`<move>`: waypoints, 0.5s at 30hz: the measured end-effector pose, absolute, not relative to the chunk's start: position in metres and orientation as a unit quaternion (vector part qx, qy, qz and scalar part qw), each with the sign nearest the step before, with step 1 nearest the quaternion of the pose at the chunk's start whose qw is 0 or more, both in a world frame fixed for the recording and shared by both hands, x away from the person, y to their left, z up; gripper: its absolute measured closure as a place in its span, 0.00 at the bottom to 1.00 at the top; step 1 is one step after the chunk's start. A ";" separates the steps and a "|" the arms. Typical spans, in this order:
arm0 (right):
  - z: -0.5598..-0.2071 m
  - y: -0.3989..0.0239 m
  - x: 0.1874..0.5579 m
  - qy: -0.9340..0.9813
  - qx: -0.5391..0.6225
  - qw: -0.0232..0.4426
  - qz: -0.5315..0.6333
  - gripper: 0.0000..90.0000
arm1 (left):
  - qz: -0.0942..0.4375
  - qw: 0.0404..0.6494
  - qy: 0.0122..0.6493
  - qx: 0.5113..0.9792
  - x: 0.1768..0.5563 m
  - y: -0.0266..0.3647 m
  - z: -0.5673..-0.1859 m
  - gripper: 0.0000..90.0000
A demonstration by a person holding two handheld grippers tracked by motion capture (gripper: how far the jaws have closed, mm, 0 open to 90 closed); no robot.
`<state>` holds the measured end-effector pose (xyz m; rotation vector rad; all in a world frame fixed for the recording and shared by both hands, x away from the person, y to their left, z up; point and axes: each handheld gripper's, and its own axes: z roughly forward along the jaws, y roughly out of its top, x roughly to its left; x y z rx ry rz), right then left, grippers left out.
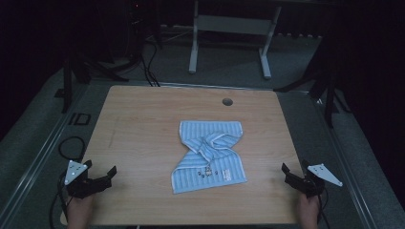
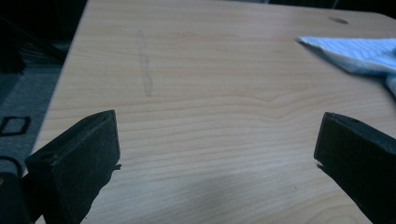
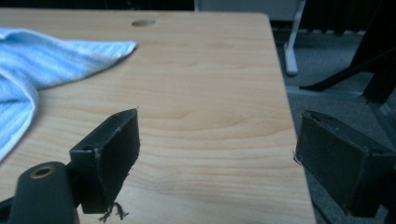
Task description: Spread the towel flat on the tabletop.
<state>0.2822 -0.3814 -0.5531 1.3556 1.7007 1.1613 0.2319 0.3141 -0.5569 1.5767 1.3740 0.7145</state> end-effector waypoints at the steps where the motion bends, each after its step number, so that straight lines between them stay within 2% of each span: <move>1: -0.553 -0.381 0.282 0.651 0.519 0.332 0.444 0.15 | 0.289 0.449 0.555 0.637 0.232 0.314 -0.557 0.00; 5: -0.553 -0.380 0.287 0.669 0.519 0.311 0.431 0.16 | 0.275 0.427 0.541 0.671 0.235 0.313 -0.555 0.00; 7: -0.553 -0.378 0.289 0.680 0.517 0.304 0.421 0.16 | 0.254 0.416 0.537 0.688 0.238 0.313 -0.553 0.00; 8: -0.553 -0.379 0.292 0.694 0.512 0.293 0.413 0.16 | 0.226 0.405 0.537 0.705 0.241 0.314 -0.553 0.00; 15: -0.548 -0.382 0.295 0.713 0.505 0.269 0.406 0.16 | 0.198 0.387 0.519 0.736 0.242 0.311 -0.547 0.00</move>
